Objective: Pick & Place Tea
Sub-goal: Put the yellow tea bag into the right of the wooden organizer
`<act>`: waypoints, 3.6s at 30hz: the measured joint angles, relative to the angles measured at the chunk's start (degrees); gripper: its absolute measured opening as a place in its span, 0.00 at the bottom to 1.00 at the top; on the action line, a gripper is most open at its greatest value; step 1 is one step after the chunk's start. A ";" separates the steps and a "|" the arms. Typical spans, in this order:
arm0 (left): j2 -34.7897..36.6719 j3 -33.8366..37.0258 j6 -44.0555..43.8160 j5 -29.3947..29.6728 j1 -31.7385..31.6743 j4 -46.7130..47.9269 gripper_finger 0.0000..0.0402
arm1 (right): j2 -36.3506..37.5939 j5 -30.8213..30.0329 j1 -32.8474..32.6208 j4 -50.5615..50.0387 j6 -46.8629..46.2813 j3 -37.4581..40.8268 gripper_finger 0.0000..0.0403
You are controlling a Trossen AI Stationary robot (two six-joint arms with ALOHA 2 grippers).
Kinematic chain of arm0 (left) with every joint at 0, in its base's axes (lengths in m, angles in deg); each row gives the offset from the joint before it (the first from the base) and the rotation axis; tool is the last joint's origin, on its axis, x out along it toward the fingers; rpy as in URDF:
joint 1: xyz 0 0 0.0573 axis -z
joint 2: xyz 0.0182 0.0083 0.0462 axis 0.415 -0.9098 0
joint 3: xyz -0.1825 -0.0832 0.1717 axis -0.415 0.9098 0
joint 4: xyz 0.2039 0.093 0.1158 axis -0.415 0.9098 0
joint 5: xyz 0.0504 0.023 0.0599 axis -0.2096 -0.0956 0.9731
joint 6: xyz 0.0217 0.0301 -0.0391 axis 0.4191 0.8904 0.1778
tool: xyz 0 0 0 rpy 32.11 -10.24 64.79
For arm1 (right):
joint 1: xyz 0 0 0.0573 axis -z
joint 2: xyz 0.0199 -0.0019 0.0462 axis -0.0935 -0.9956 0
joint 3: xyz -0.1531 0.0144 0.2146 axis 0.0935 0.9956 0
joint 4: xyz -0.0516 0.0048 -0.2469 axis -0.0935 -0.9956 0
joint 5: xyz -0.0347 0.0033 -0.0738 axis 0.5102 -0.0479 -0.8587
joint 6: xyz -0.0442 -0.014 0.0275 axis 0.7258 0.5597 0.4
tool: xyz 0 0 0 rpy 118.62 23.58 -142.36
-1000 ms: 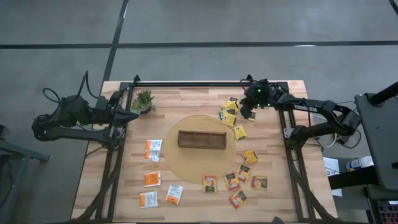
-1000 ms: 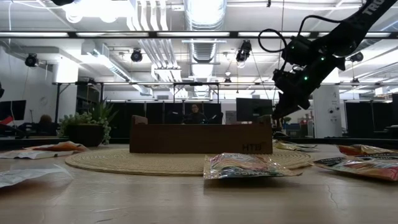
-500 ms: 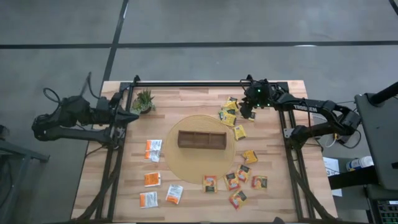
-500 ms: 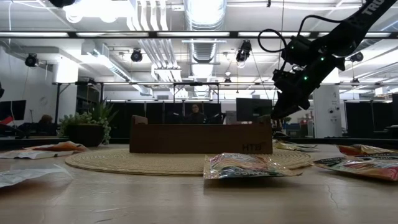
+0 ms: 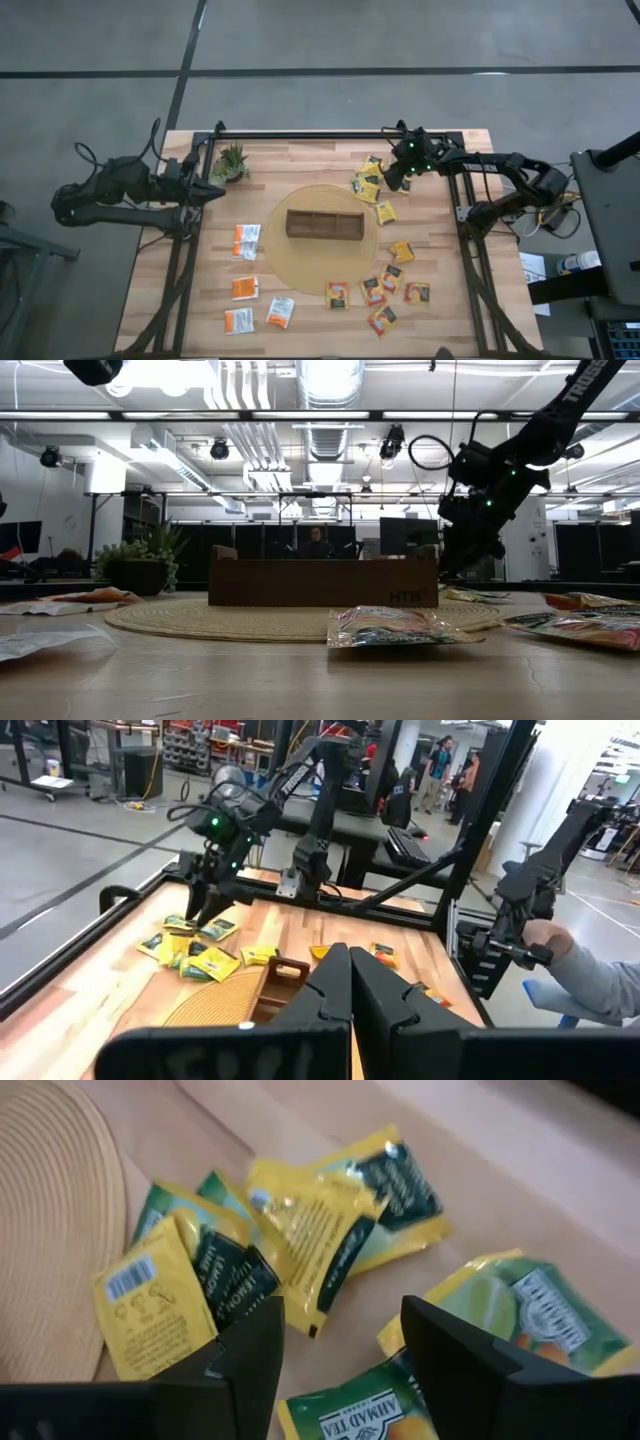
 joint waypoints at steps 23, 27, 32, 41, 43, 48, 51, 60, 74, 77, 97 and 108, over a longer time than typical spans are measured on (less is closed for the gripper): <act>6.98 30.23 -2.44 -11.45 0.10 -38.30 0.00 | -8.87 6.68 1.72 4.99 0.88 -1.92 0.38; 12.86 38.04 -3.17 -12.63 0.22 -44.33 0.00 | -8.03 6.69 1.72 4.10 1.47 -1.92 0.32; 20.55 43.90 -2.48 -13.00 0.44 -45.74 0.00 | -7.86 6.70 1.69 3.25 2.59 -1.90 0.23; 21.92 44.17 -0.04 -15.87 0.72 -44.43 0.00 | -7.85 6.68 1.67 3.35 4.36 -1.90 0.08; 21.90 44.17 0.03 -15.86 0.72 -44.50 0.00 | -7.86 6.68 1.67 3.34 5.10 -1.90 0.04; 21.84 44.19 0.01 -15.56 0.72 -44.57 0.00 | -7.57 6.64 1.67 3.31 6.06 -2.09 0.02; 21.69 44.19 -1.20 -15.49 0.72 -44.55 0.00 | -6.56 6.63 1.67 3.37 5.87 -2.65 0.02; 21.51 44.22 -3.97 -15.45 0.72 -44.55 0.00 | 3.28 4.47 1.24 -0.11 6.08 -2.44 0.02; 21.29 44.24 -3.99 -15.43 0.72 -44.58 0.00 | 20.95 2.97 -6.65 -5.85 6.47 -1.03 0.02; 21.29 44.26 -4.01 -15.43 0.72 -44.57 0.00 | 23.31 2.97 -8.79 -6.11 6.35 -1.03 0.02; 21.29 44.28 -4.05 -15.40 0.74 -44.58 0.00 | 23.46 -0.01 -11.61 -11.64 6.28 -0.94 0.02; 21.29 44.30 -4.05 -15.40 0.75 -44.57 0.00 | 23.10 0.03 -11.72 -11.80 7.23 -0.94 0.02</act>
